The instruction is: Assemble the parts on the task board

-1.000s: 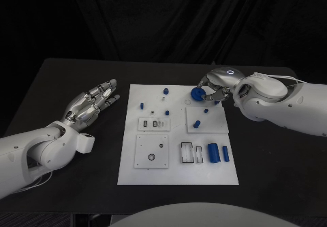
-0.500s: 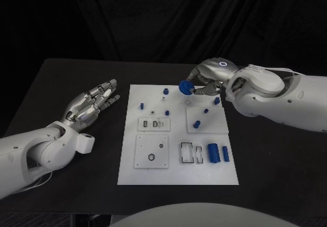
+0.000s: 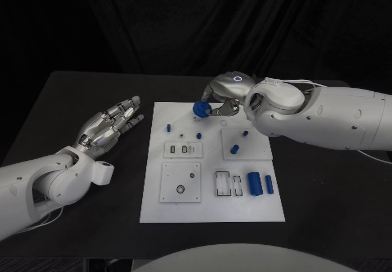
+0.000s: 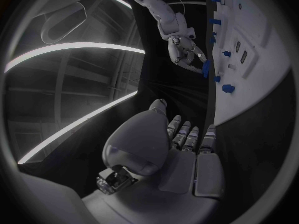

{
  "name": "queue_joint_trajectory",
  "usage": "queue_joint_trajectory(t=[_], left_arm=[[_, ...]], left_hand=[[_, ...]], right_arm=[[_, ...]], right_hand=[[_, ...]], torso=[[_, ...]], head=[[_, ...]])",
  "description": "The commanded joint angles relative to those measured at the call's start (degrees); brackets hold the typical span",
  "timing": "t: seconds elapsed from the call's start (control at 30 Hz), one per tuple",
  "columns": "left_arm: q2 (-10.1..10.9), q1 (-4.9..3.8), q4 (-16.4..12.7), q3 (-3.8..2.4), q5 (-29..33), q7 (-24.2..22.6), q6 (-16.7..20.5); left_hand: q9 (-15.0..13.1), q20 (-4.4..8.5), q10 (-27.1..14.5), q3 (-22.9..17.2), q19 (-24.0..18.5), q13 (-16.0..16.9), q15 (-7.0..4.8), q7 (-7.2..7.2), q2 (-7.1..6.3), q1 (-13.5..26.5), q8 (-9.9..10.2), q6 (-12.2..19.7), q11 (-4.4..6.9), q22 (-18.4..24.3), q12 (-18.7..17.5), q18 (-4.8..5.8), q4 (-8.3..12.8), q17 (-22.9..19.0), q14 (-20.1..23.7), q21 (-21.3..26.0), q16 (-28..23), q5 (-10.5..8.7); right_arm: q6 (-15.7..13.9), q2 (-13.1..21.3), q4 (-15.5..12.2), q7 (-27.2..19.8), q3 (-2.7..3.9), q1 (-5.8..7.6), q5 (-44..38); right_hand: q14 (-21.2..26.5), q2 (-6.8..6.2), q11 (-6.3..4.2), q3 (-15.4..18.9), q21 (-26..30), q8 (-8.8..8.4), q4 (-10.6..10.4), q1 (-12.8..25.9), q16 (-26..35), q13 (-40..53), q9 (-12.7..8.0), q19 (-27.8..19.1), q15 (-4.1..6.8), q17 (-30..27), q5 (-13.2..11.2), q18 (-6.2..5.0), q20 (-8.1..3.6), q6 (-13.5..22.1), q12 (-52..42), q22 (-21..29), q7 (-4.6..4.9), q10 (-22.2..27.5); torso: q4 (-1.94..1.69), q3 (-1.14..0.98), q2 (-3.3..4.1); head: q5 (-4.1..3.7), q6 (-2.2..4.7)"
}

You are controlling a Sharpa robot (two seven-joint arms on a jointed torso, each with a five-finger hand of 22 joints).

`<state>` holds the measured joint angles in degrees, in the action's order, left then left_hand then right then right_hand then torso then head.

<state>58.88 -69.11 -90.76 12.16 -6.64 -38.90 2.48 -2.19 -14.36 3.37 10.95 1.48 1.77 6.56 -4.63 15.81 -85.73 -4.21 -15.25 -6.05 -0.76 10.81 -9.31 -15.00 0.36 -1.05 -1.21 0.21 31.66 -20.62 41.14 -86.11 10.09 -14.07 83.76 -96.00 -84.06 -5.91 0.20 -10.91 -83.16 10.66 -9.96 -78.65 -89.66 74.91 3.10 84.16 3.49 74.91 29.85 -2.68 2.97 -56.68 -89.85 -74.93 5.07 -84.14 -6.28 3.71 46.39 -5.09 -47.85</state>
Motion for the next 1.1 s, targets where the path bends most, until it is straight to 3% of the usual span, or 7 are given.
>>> queue_joint_trajectory(t=[0.03, 0.3, 0.73, 0.87, 0.97, 1.1], left_arm=[[-0.1, -0.09, -0.1, -0.04, -0.1, -7.6, -0.8], [-0.2, -0.09, 0.0, -0.04, -0.1, -7.5, -1.0], [-0.6, -0.09, 0.3, -0.04, -0.1, -7.5, -1.2], [-0.6, -0.09, 0.4, -0.04, -0.1, -7.4, -1.3], [-0.7, -0.09, 0.4, -0.04, -0.1, -7.4, -1.3], [-0.7, -0.09, 0.6, -0.04, -0.1, -7.4, -1.3]], left_hand=[[-0.1, -0.31, -0.1, -0.3, 0.1, 0.0, 0.54, -0.24, 0.01, -0.7, -0.3, -0.2, -0.12, 0.0, 0.0, -1.12, 0.0, 0.1, 0.0, -0.2, 0.3, 0.18], [-0.1, -0.32, -0.1, -0.3, 0.1, 0.0, 0.6, -0.26, 0.02, -0.7, -0.3, -0.2, -0.15, 0.0, 0.0, -1.12, 0.1, 0.1, 0.0, -0.2, 0.3, 0.19], [-0.1, -0.35, -0.1, -0.4, 0.1, 0.0, 0.69, -0.52, 0.08, -0.8, -0.3, -0.3, -0.29, 0.0, 0.1, -1.12, 0.1, 0.1, 0.0, -0.2, 0.4, 0.23], [-0.1, -0.37, -0.1, -0.5, 0.1, 0.0, 0.71, -0.67, 0.13, -0.8, -0.3, -0.3, -0.32, 0.0, 0.1, -1.12, 0.1, 0.1, 0.0, -0.2, 0.4, 0.24], [-0.1, -0.37, -0.1, -0.5, 0.1, 0.0, 0.71, -0.67, 0.13, -0.8, -0.3, -0.3, -0.32, 0.0, 0.1, -1.12, 0.1, 0.1, 0.0, -0.2, 0.4, 0.24], [-0.1, -0.37, -0.1, -0.5, 0.1, 0.0, 0.71, -0.67, 0.13, -0.8, -0.3, -0.3, -0.32, 0.0, 0.1, -1.12, 0.1, 0.1, 0.0, -0.2, 0.4, 0.24]], right_arm=[[2.0, -1.1, 1.0, -0.3, 0.03, -0.6, -0.5], [3.0, -3.2, 2.6, -0.3, 0.06, -1.49, -0.5], [3.9, -4.2, 3.3, -0.3, 0.09, -1.74, -0.5], [4.6, -4.5, 3.4, -0.1, 0.1, -1.75, -0.5], [5.0, -4.6, 3.4, 0.1, 0.11, -1.76, -0.5], [5.6, -4.5, 3.3, 0.3, 0.11, -1.77, -0.5]], right_hand=[[-5.9, 0.34, -0.23, -0.3, 0.0, 3.79, 0.1, -0.3, -0.3, 15.1, 23.7, 2.1, 0.15, 15.1, 0.0, 0.81, -0.27, -0.5, -0.1, -11.7, -0.84, -5.9], [-5.9, 0.22, 0.0, -0.4, 0.2, 3.37, 0.1, -0.3, -0.2, 15.1, 23.8, 2.0, 0.0, 15.0, -1.1, 0.75, -0.18, -0.1, -0.1, -11.6, -0.58, -5.9], [-5.8, 0.21, 0.17, -0.8, 1.0, 1.79, 0.0, 0.0, 0.0, 15.1, 23.3, 1.6, -0.23, 14.7, -2.8, 0.57, 0.05, 1.2, -0.1, -11.3, -0.1, -5.9], [-5.7, 0.08, -0.07, -1.0, 1.6, 0.33, 0.0, 0.0, 0.3, 15.1, 22.8, 1.3, -0.06, 14.3, -4.0, 0.42, 0.02, 2.7, -0.1, -11.1, 0.13, -5.9], [-5.5, -0.25, -0.13, -1.0, 2.5, -1.66, -0.1, 0.4, 0.8, 15.1, 21.8, 0.8, 0.01, 13.8, -6.8, 0.2, -0.05, 4.5, -0.1, -10.7, 0.24, -5.9], [-5.4, -0.41, -0.12, -1.0, 3.0, -2.35, -0.1, 0.4, 1.1, 15.1, 21.4, 0.6, -0.01, 13.6, -7.4, 0.1, -0.07, 5.1, -0.1, -10.6, 0.3, -5.9]], torso=[[-0.01, -0.02, 0.01], [-0.07, -0.01, -0.01], [-0.1, -0.02, -0.01], [-0.02, 0.01, -0.03], [-0.01, -0.02, -0.03], [0.05, -0.01, -0.04]], head=[[-0.09, -0.05], [-0.11, -0.24], [-0.26, -0.06], [-0.16, -0.15], [-0.07, -0.16], [0.04, -0.18]])
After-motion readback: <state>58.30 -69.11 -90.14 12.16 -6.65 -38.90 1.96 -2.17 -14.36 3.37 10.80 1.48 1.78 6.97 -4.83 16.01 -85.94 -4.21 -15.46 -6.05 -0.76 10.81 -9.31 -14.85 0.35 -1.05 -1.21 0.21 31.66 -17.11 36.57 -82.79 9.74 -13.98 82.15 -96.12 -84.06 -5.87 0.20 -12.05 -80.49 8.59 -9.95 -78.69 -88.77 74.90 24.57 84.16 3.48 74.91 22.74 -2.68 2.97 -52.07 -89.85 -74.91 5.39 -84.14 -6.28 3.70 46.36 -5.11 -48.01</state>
